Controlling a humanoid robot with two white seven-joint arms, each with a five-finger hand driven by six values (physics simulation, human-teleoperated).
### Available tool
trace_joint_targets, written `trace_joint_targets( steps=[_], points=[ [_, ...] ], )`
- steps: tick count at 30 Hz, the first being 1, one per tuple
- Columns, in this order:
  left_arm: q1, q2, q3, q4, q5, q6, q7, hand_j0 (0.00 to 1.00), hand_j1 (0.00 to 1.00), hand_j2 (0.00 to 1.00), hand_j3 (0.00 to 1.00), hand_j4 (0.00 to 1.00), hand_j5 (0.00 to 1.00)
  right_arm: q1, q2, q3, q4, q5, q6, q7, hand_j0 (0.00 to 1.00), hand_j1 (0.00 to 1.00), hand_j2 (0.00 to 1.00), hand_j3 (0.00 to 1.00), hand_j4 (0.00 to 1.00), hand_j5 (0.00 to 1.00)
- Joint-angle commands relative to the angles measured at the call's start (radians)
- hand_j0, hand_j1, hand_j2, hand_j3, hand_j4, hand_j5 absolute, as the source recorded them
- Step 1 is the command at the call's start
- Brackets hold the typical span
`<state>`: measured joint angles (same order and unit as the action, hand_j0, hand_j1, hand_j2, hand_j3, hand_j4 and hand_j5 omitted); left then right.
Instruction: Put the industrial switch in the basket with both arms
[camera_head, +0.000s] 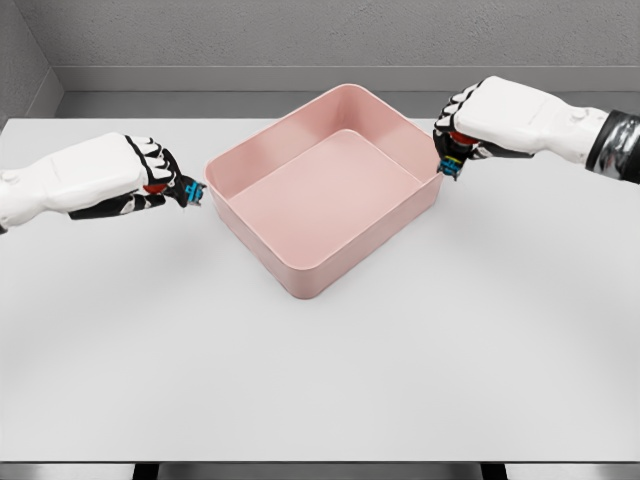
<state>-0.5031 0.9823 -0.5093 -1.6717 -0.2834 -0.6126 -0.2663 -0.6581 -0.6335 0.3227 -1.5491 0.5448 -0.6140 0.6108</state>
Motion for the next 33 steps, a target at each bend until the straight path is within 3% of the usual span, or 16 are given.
trace_joint_targets(
  steps=[1,5,14,19,20,21,22,26,33],
  points=[
    [0.000,0.001,0.000,0.000,0.010,0.002,0.001,0.47,0.47,0.47,0.47,0.47,0.47,-0.002,0.029,0.039,0.000,-0.005,0.003,0.000,0.33,0.33,0.33,0.33,0.33,0.33],
    [-0.008,0.001,0.000,0.000,0.010,0.002,0.001,0.47,0.47,0.47,0.47,0.47,0.47,-0.070,0.084,0.116,0.004,0.009,0.003,0.000,0.33,0.33,0.33,0.33,0.33,0.33],
    [-0.057,-0.047,-0.003,-0.006,0.006,0.002,-0.002,0.46,0.46,0.46,0.46,0.46,0.46,-0.133,0.176,0.210,0.043,0.032,0.003,0.000,0.33,0.33,0.33,0.33,0.33,0.33],
    [-0.107,-0.093,-0.046,-0.005,0.001,0.002,-0.014,0.47,0.47,0.47,0.47,0.47,0.47,-0.141,0.183,0.216,0.066,0.034,0.003,0.000,0.33,0.33,0.33,0.33,0.33,0.33],
    [-0.114,-0.103,-0.049,-0.006,0.000,0.002,-0.014,0.47,0.47,0.47,0.47,0.47,0.47,-0.141,0.183,0.216,0.075,0.035,0.003,0.000,0.40,0.40,0.40,0.40,0.40,0.40],
    [-0.123,-0.106,-0.061,-0.006,0.000,0.002,-0.014,0.46,0.46,0.46,0.46,0.46,0.46,-0.141,0.184,0.216,0.083,0.032,0.003,0.000,0.67,0.67,0.67,0.67,0.67,0.67],
    [-0.133,-0.119,-0.072,-0.006,0.000,0.002,-0.014,0.46,0.46,0.46,0.46,0.46,0.46,-0.140,0.186,0.217,0.083,0.029,0.003,0.000,0.83,0.83,0.83,0.83,0.83,0.83],
    [-0.155,-0.137,-0.090,-0.006,0.000,0.002,-0.025,0.47,0.47,0.47,0.47,0.47,0.47,-0.138,0.186,0.217,0.081,0.026,0.003,0.000,0.96,0.96,0.96,0.96,0.96,0.96],
    [-0.204,-0.174,-0.127,-0.005,0.000,0.002,-0.036,0.47,0.47,0.47,0.47,0.47,0.47,-0.133,0.184,0.217,0.077,0.020,0.003,0.000,0.96,0.96,0.96,0.96,0.96,0.96]
  ],
)
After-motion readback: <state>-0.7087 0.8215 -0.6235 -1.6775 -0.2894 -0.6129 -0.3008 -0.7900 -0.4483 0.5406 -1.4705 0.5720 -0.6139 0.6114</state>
